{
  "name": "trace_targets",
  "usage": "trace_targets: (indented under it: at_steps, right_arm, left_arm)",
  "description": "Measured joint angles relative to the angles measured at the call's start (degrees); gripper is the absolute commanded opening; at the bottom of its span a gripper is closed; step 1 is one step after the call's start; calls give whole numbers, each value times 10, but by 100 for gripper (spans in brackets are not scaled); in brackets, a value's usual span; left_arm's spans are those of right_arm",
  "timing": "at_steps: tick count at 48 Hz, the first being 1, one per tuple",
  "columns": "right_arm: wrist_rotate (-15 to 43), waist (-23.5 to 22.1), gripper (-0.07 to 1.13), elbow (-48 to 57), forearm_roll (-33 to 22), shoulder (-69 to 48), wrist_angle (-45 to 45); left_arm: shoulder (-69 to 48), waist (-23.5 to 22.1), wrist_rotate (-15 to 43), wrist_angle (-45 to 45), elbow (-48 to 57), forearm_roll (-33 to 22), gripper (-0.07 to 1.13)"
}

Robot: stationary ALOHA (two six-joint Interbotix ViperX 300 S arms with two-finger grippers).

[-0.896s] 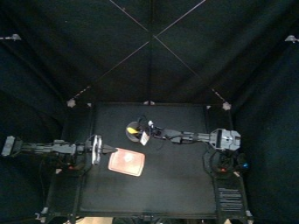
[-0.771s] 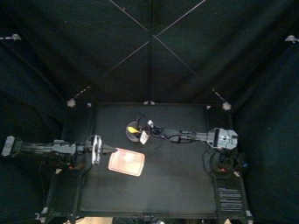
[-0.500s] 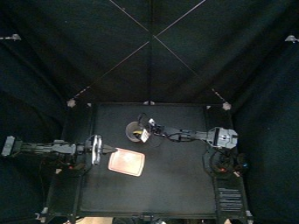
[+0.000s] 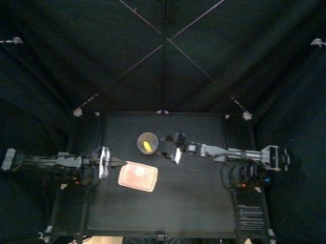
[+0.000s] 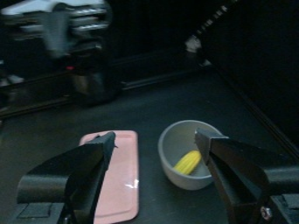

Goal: Pick the corn then place it in the grey bowl
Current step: Drop corn in the grey bowl and return to neutral

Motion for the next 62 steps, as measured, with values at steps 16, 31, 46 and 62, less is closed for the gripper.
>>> trace_targets:
  at_steps: [16,31,46,62]
  right_arm:
    - [-2,69,105,180,4,-249,-36]
    - [2,111,105,279,4,-392,-37]
    - [3,117,105,309,4,-400,-34]
    - [2,118,105,323,-4,-406,-34]
  left_arm:
    - [-7,5,1,0,-1,2,-2]
    - [-9,8,1,0,0,1,-2]
    - [-9,8,1,0,0,1,-2]
    - [-10,11,1,0,4,1,-2]
